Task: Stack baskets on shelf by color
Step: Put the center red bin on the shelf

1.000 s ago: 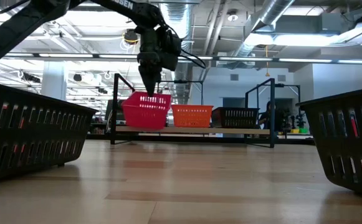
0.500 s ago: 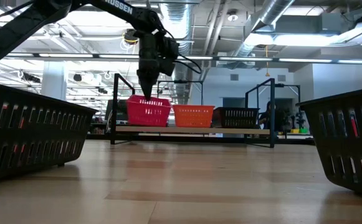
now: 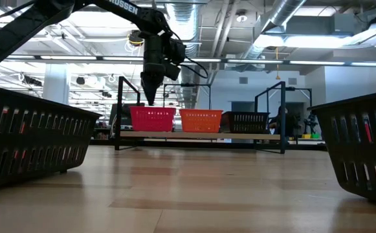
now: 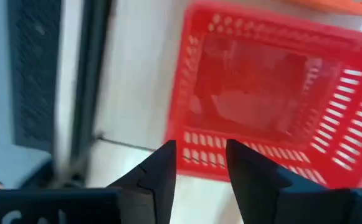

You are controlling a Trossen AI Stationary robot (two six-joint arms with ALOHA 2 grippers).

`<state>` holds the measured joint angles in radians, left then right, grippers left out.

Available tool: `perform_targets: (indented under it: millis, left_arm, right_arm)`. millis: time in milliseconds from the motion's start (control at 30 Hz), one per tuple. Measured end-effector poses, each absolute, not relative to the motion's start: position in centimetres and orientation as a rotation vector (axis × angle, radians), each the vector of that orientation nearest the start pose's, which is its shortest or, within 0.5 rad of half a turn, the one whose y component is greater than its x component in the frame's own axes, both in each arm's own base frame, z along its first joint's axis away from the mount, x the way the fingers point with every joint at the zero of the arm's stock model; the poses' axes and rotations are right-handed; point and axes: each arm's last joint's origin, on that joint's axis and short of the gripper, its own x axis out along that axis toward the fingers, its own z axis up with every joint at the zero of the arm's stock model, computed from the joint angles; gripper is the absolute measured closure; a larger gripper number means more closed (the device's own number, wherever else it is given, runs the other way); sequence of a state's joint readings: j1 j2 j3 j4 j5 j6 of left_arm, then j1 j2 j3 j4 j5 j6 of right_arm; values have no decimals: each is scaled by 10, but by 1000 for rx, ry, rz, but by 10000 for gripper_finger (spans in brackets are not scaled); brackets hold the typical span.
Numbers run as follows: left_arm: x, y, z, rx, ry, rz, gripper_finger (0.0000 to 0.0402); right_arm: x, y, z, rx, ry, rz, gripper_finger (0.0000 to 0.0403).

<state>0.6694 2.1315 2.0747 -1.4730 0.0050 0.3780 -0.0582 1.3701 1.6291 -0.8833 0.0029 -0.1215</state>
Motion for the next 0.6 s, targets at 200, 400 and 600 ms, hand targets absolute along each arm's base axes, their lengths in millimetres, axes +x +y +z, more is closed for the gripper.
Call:
perform_targets:
  millis: [200,400,600]
  left_arm:
    - [325,242,291,-415,1471,176,273]
    - [330,219,325,-459,1343,160,272]
    - [324,168,370,-366,1275,218,272]
  right_arm:
    - [266,-19,426,-108,635,-30,402]
    - [265,-20,425,-125,650,-26,402]
    - [264,-20,423,-152,672,-14,402]
